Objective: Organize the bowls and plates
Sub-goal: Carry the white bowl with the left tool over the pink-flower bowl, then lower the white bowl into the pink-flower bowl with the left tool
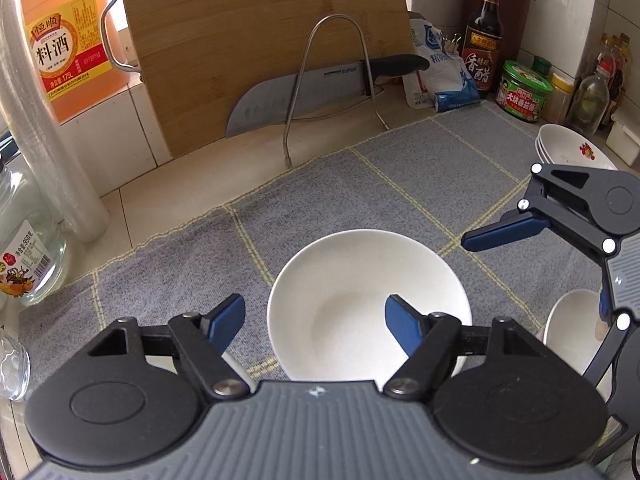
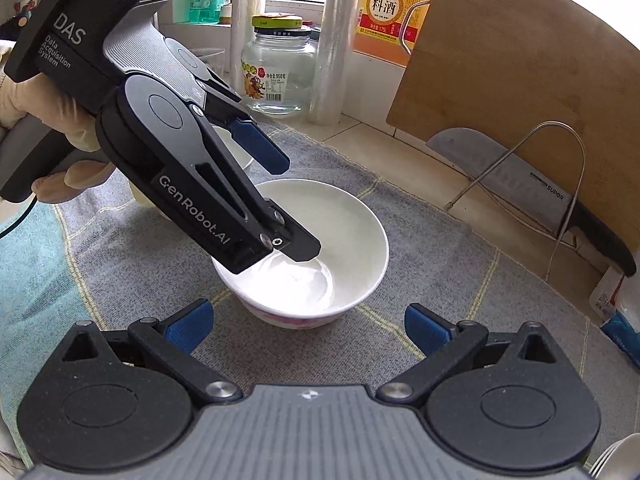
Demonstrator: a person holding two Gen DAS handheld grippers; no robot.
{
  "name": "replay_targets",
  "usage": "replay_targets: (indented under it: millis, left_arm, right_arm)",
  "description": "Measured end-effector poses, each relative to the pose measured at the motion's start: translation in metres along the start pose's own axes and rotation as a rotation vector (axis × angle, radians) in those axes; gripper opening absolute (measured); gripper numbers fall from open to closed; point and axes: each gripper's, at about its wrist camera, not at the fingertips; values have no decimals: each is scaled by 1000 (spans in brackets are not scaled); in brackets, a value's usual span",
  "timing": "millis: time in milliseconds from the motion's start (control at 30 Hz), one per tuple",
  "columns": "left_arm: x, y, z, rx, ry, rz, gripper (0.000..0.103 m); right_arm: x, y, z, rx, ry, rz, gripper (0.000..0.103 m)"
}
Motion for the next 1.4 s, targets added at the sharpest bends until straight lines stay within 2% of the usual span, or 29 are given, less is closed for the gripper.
replay_targets:
  millis: [133,267,400,567,1033,1400]
  left_arm:
    - [0,3,2,-9,-7,12,68]
    - [2,4,3,-21,-3,15,64]
    - [3,6,5,-35,-10,22,59]
    - [2,7,7,-54,-14,26,53]
    - [3,4,6,-63,0,29,52]
    - [8,-14,-8,-59,35,4,52]
  right_arm:
    - [4,9,-1,10,-15,15,101]
    - [7,13,0,18,-28,22,97]
    - [9,17,0,25,-35,28,88]
    - [8,17,1,38,-37,18,84]
    - [6,14,7,25,-40,7,83]
    - [11,-4,3,23,-35,-2,83]
Point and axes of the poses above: each gripper's, at about its wrist camera, not at the fingertips, and y roughly the way its jaws point, z to its left, x to its top, and after that the axes turned 13 degrees about -x, right-handed
